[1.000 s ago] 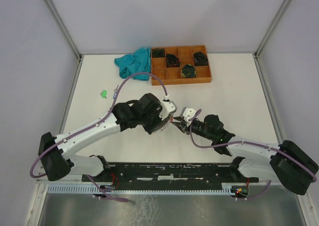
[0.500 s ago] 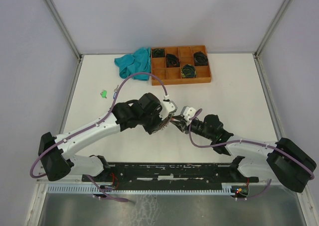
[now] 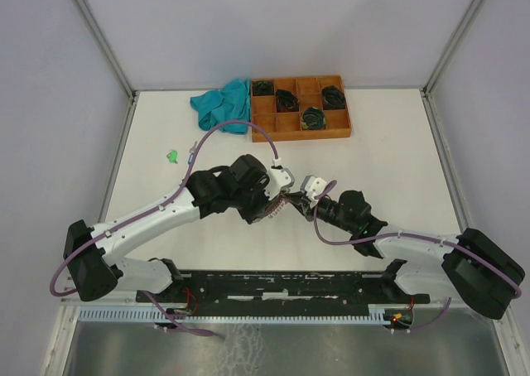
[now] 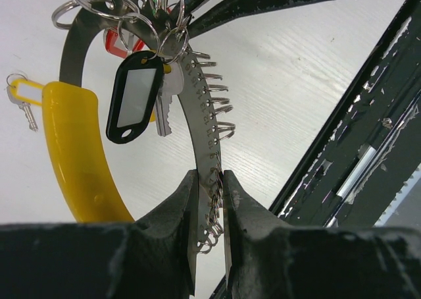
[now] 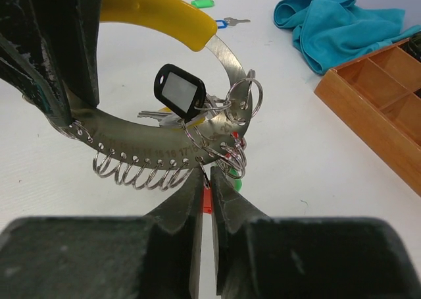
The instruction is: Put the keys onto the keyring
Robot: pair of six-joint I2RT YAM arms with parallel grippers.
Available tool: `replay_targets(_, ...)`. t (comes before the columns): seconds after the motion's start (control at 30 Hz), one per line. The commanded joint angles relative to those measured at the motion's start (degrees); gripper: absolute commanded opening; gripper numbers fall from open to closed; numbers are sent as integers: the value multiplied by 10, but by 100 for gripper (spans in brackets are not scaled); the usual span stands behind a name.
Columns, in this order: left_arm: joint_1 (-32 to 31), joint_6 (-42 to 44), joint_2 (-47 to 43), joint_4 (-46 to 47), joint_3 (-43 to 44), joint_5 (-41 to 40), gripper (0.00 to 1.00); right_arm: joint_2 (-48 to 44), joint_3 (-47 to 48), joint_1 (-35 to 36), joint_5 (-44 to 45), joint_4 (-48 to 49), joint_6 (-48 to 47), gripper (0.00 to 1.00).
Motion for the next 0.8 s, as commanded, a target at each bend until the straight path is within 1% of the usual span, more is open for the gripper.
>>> replay_targets(0.0, 4, 12, -20, 33, 3, 22, 3, -1, 9, 3, 0, 31, -1, 13)
replay_targets(0.17, 14, -5, -31, 49, -1, 41, 3, -19, 15, 3, -17, -12, -12, 2)
replay_targets(0.33, 49, -42, -52, 80, -14, 85, 3, -52, 9, 3, -14, -41, -23, 1)
replay_targets(0.53, 56, -105, -55, 120, -39, 120, 4, -101, 7, 3, -22, -67, -23, 1)
replay_targets(0.67, 56, -168, -69, 187, -84, 128, 7, -127, 9, 3, -27, -86, -27, 1)
replay_targets(0.7, 56, -185, -75, 224, -101, 129, 9, -133, 10, 3, -27, -95, -31, 1)
replay_targets(0.77, 56, -226, -91, 292, -141, 135, 10, -137, 14, 2, -26, -113, -39, 1)
